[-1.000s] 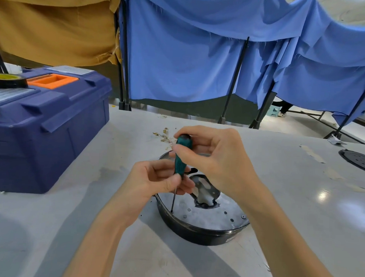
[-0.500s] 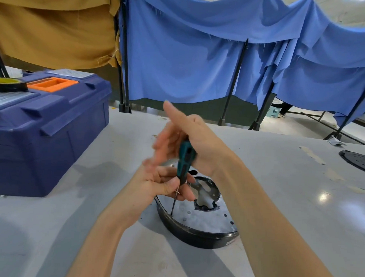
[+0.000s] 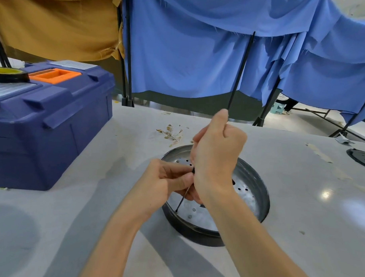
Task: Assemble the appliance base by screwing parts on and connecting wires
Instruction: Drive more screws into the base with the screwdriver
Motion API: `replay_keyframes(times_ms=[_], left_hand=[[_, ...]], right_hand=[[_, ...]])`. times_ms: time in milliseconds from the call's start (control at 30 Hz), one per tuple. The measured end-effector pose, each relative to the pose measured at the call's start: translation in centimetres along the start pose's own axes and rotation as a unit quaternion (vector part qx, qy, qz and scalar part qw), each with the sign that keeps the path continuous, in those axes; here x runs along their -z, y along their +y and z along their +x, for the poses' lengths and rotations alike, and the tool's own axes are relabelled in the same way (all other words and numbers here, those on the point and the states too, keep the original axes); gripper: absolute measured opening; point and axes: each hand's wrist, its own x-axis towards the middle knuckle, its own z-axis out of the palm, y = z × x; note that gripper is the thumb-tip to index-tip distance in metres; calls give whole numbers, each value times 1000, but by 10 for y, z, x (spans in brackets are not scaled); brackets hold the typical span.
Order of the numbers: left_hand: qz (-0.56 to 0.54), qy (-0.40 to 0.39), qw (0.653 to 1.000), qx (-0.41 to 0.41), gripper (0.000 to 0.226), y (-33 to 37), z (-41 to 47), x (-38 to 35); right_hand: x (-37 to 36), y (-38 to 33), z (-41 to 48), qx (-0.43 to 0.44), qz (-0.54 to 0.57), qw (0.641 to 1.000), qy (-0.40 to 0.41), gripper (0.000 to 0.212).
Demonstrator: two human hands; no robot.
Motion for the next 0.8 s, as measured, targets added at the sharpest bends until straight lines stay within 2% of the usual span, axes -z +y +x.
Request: replay_keyframes(times_ms=[33, 67, 133, 200, 233, 300, 367, 433, 500, 533, 567, 600, 667, 700, 733, 800], left_hand=[[-2, 6, 1000, -1, 20, 1, 0, 1], [-6, 9, 1000, 1, 21, 1, -1, 3], [-12, 2, 1000, 4, 19, 1, -1, 5], [-10, -9, 1000, 3, 17, -1, -2, 6], [-11, -11, 1000, 1, 19, -1, -2, 7], [-25, -7, 1000, -6, 20, -2, -4, 10], [-46, -3, 999, -19, 20, -4, -6, 12], [-40, 8, 999, -30, 21, -5, -5, 9], [-11, 28, 999, -38, 19, -6, -4, 7], [-11, 32, 999, -37, 19, -7, -4, 7], [-18, 29, 999, -35, 19, -7, -5, 8], [-26, 19, 999, -31, 18, -6, -5, 10], [-33, -6, 999, -25, 17, -4, -6, 14], [-31, -18, 999, -22, 17, -3, -6, 15], [-29, -25, 999, -21, 17, -3, -6, 14], [-33, -15, 999, -19, 17, -4, -7, 14]], right_hand=[[4, -2, 6, -36, 35, 997, -66, 71], [10, -6, 14, -84, 78, 978, -172, 67], [22, -19, 29, -159, 129, 905, -372, 62], [24, -23, 34, -182, 157, 851, -466, 62], [21, -23, 32, -184, 167, 842, -479, 63], [11, -20, 26, -188, 170, 860, -444, 67], [3, -18, 18, -170, 158, 914, -333, 66], [-3, -13, 8, -97, 115, 969, -196, 68], [-10, -9, -6, -24, 41, 995, -91, 75], [-11, -9, -10, -19, 37, 996, -83, 75], [-10, -10, -9, -40, 52, 992, -112, 73], [-9, -14, -5, -83, 69, 977, -183, 70], [-2, -24, 12, -172, 66, 911, -370, 67], [2, -27, 19, -187, 56, 880, -434, 68], [4, -28, 22, -187, 60, 862, -468, 68], [1, -25, 21, -193, 101, 865, -451, 67]])
